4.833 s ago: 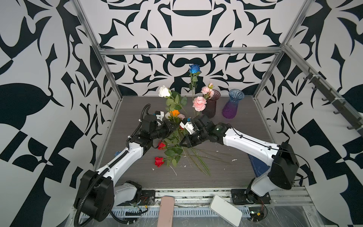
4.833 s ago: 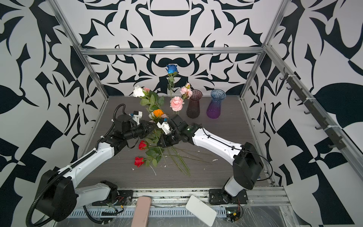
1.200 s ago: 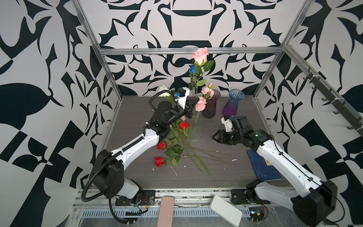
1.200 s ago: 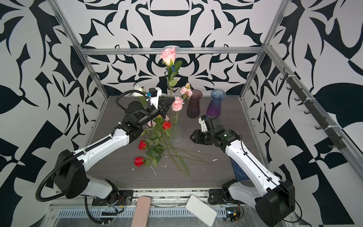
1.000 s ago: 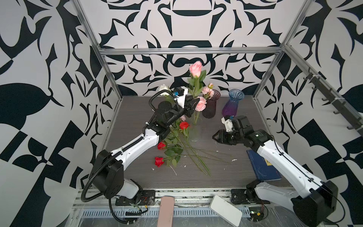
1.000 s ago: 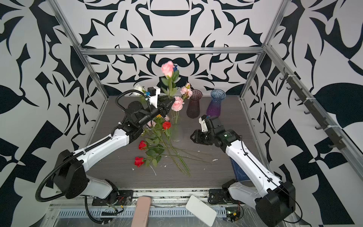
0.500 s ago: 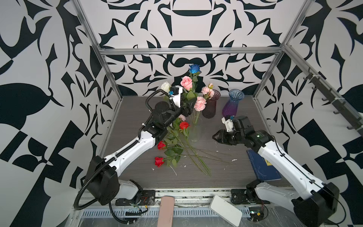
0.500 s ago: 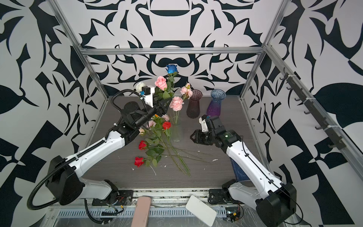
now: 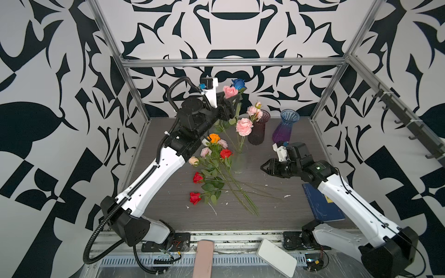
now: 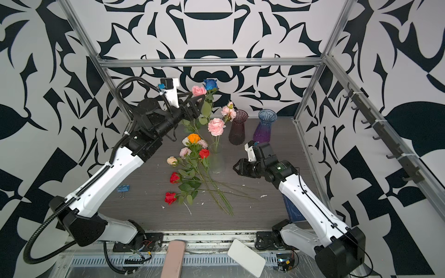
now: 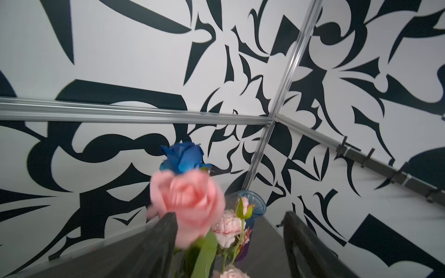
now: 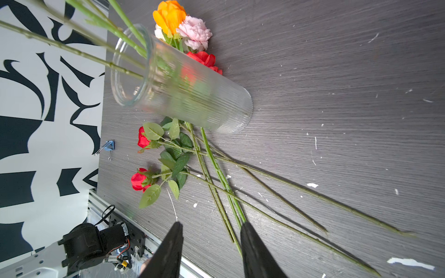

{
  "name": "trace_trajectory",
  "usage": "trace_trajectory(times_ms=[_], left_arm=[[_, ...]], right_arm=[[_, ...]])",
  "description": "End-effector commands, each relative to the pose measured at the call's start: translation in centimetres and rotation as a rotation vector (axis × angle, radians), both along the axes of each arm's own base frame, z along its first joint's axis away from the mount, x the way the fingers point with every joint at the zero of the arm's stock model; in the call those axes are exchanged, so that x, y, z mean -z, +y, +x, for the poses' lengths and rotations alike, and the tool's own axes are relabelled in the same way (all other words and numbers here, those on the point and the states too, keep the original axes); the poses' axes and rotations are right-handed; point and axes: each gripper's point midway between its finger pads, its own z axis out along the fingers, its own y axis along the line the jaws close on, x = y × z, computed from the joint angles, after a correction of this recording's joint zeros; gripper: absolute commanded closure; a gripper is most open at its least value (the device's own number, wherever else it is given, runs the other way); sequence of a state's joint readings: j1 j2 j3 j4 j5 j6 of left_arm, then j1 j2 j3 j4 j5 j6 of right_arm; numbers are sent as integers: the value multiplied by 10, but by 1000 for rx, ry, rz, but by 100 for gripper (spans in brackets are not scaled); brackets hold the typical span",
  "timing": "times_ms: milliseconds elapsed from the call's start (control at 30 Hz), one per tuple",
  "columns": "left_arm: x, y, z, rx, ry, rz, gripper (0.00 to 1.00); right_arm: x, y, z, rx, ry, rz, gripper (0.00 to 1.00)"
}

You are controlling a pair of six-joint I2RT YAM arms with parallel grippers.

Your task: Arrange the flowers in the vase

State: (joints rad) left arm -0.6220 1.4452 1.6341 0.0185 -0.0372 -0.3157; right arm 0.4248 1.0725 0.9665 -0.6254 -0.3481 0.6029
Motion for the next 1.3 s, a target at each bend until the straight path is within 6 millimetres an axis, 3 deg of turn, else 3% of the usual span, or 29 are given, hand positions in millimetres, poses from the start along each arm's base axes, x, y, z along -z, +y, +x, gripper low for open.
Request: trace_trajectory(times_ms=[0,133,233,333,433,533,633,767,900,1067,1267], left_arm=[[26,13,15,-49,200,23,24],[15,31,14,-39,281,-41,22],[-3,45,0,-16,212,-71,16],[-16,58,-27,36,73,-100,10],[-27,66,-74,135,-139,-102,10],[-16,49,-130,352,-348,25,11],[8,32,-175,573,-368,174,14],[31,25,-209,654,-377,258,9],[41,16,-224,709,-355,245,7],[62,-13,-238,841,-269,260,7],[117,-43,-220,823,-158,337,7]], right_arm=[[-10,1,1,9,-31,31,57],[-8,-1,-1,12,-27,31,57],[-5,-1,-2,16,-20,35,57],[-2,1,-2,12,-13,42,57],[-1,3,1,8,-9,46,57],[0,7,5,1,-5,49,56],[-4,10,10,-15,-11,40,55],[-10,14,20,-37,-25,27,55],[-13,20,28,-43,-28,35,55],[-13,23,31,-35,-22,56,55],[-13,16,25,-14,-28,45,55]])
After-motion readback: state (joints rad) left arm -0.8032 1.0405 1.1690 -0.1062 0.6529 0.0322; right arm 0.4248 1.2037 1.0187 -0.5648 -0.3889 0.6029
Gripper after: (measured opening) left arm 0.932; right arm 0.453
